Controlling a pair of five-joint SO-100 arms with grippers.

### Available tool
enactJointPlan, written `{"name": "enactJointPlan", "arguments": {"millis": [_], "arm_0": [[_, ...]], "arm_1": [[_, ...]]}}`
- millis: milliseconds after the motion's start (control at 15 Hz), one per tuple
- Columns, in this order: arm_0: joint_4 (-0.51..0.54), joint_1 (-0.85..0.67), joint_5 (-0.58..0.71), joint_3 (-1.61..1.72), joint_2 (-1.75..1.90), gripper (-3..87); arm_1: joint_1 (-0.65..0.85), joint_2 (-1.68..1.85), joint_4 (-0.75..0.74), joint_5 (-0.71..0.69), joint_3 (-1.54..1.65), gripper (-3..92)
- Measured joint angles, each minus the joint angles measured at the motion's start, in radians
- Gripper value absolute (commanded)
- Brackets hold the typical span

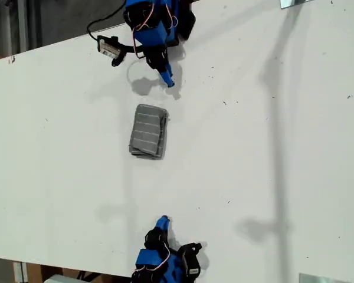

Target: Grasp corners of a square towel and fold twice.

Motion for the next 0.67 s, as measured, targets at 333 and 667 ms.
{"name": "enactJointPlan", "arguments": {"millis": [333, 667], "arm_0": [[-0.008, 0.028, 0.25, 0.0, 0.002, 0.0], [-0.008, 0.038, 0.413, 0.0, 0.002, 0.0]], "arm_1": [[-0.138, 0.055, 0.071, 0.1, 0.014, 13.4], [-0.198, 0.055, 0.071, 0.1, 0.014, 13.4]]}}
